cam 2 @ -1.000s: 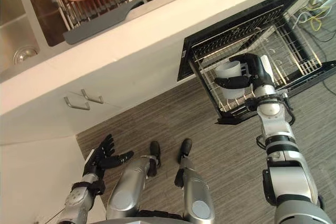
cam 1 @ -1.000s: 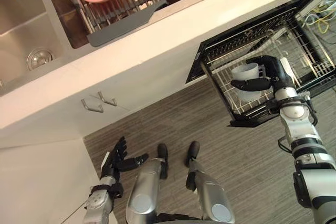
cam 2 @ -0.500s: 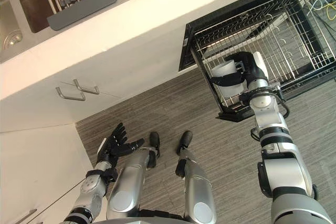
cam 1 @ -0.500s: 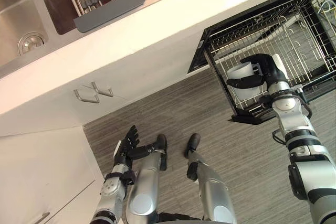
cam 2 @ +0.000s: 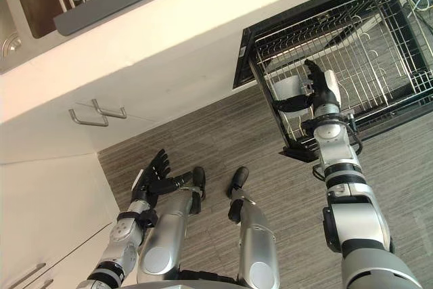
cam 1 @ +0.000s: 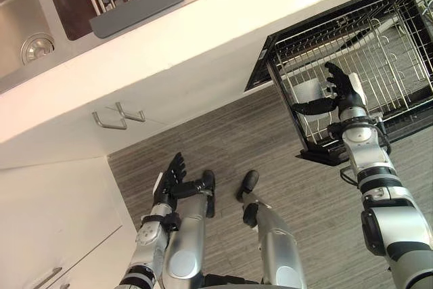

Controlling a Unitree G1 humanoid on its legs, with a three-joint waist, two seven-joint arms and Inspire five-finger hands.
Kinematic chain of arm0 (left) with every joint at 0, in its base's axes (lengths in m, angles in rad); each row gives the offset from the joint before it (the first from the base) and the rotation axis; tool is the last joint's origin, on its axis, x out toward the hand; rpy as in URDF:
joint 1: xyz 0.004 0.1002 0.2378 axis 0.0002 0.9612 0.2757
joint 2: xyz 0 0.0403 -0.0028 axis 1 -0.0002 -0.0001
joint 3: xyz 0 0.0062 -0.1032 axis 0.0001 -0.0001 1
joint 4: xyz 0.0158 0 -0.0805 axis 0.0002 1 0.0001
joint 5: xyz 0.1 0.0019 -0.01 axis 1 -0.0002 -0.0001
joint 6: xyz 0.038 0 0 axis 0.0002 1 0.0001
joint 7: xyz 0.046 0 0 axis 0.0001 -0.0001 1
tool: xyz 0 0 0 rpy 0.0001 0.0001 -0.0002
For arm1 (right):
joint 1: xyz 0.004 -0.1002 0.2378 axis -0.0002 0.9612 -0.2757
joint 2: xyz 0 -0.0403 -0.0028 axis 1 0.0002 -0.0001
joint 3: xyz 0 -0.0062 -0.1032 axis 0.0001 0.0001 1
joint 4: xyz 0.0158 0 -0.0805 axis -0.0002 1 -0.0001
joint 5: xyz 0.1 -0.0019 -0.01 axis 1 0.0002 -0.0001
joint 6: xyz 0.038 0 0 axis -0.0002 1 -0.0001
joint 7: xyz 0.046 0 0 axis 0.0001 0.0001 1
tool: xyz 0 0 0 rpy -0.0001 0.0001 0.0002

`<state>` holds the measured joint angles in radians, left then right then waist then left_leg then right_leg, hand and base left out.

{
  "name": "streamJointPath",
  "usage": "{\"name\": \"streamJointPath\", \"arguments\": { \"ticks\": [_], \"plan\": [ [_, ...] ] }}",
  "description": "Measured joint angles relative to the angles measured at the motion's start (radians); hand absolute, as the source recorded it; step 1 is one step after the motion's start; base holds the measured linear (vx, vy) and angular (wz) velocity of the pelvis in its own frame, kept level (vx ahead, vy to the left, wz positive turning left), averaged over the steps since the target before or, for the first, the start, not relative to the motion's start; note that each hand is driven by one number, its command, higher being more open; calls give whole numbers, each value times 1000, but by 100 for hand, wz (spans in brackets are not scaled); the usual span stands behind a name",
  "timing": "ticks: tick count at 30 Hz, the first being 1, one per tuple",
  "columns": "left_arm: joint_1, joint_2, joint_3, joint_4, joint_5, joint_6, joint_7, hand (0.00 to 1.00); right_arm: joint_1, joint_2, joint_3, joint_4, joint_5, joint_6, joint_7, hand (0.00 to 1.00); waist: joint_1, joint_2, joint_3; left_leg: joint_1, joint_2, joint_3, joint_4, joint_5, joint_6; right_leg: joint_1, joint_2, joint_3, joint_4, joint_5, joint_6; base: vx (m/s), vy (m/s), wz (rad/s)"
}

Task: Walk over to the sink, pick up the cup, carry it to the dishwasher, place the cup inside the dishwasher, then close the dishwasher door

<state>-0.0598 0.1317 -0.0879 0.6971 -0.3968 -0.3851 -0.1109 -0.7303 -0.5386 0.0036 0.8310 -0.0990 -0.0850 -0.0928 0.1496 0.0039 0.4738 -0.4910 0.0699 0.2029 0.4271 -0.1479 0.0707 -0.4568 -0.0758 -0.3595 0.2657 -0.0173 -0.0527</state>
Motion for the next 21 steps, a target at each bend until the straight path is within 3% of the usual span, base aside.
{"name": "streamJointPath", "arguments": {
  "ticks": [8, 13, 21],
  "plan": [
    [0, -2, 1, -33, 4, 0, 1, 100, 82, 36, -84, -162, 115, -36, -59, 100, -4, 2, -2, 33, -9, 1, -5, -2, -6, 17, -13, 2, 32, -17, 2, 0, 0, 0],
    [14, -6, 1, -32, 7, 1, 1, 100, 226, 123, -144, -326, 140, -58, -87, 100, -12, -3, -14, 126, -13, 7, -35, -7, -14, 99, -14, 9, 28, -30, 7, 2, 2, -2],
    [142, -8, 2, 68, 85, 10, 3, 100, 575, 263, -199, -516, 195, -77, -83, 100, -90, -21, -171, 276, -45, 20, -172, 17, -18, 221, -9, 24, -72, -19, 33, 82, 42, -4]
  ]
}}
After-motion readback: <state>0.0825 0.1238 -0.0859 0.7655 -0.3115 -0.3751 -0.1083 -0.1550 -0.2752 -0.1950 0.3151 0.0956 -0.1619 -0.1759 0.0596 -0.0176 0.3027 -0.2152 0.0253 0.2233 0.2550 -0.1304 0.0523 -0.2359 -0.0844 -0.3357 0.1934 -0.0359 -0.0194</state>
